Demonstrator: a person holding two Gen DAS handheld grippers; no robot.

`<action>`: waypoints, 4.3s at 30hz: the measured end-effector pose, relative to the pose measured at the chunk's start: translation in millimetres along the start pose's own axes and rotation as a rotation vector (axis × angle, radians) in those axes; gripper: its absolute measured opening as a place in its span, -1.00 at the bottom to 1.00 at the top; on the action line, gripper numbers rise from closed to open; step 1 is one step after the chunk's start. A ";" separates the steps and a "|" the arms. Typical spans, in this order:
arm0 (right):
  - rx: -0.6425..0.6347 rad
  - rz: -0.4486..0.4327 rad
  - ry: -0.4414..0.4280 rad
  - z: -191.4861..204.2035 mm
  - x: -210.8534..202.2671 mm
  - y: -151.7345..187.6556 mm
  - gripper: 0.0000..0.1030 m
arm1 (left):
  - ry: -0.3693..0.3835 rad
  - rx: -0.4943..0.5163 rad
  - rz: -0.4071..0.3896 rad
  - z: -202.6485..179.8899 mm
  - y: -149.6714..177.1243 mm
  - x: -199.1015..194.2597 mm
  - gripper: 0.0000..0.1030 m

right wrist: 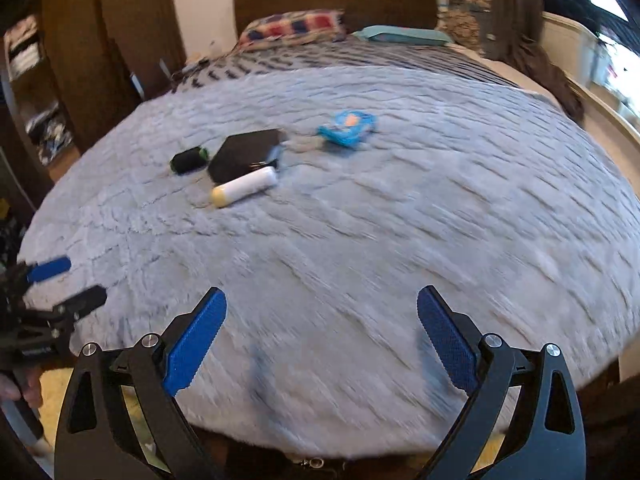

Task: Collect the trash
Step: 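Raise both open grippers back over the bed, then grasp the black thread spool with the left gripper while the right gripper grasps the white-yellow tube, then lower the spool and tube into the dark bin and open both grippers, then raise both open grippers back over the black box and wipes pack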

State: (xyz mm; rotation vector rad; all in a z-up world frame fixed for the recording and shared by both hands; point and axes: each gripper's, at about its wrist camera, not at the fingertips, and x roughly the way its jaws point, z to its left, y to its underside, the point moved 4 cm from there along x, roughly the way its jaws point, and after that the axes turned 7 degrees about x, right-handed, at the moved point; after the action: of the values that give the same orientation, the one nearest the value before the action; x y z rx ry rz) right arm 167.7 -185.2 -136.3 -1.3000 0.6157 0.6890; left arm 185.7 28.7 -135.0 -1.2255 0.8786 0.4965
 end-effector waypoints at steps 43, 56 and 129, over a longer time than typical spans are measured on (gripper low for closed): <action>-0.018 0.031 -0.073 8.1 55.8 -40.5 0.33 | 0.018 0.082 0.058 15.1 -137.8 139.3 -0.02; -0.003 -0.035 -0.078 -5.4 -15.3 -14.8 0.33 | 0.016 0.087 -0.004 -14.1 -80.0 45.4 -0.02; 0.160 0.208 0.000 -56.1 -12.5 172.7 0.90 | 0.202 0.073 0.214 -116.0 166.9 28.1 0.68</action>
State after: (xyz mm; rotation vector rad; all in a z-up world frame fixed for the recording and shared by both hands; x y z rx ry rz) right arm 27.8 -219.7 -247.5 -1.0969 0.7979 0.7925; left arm 41.8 -35.6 -266.5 -1.1341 1.1983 0.5120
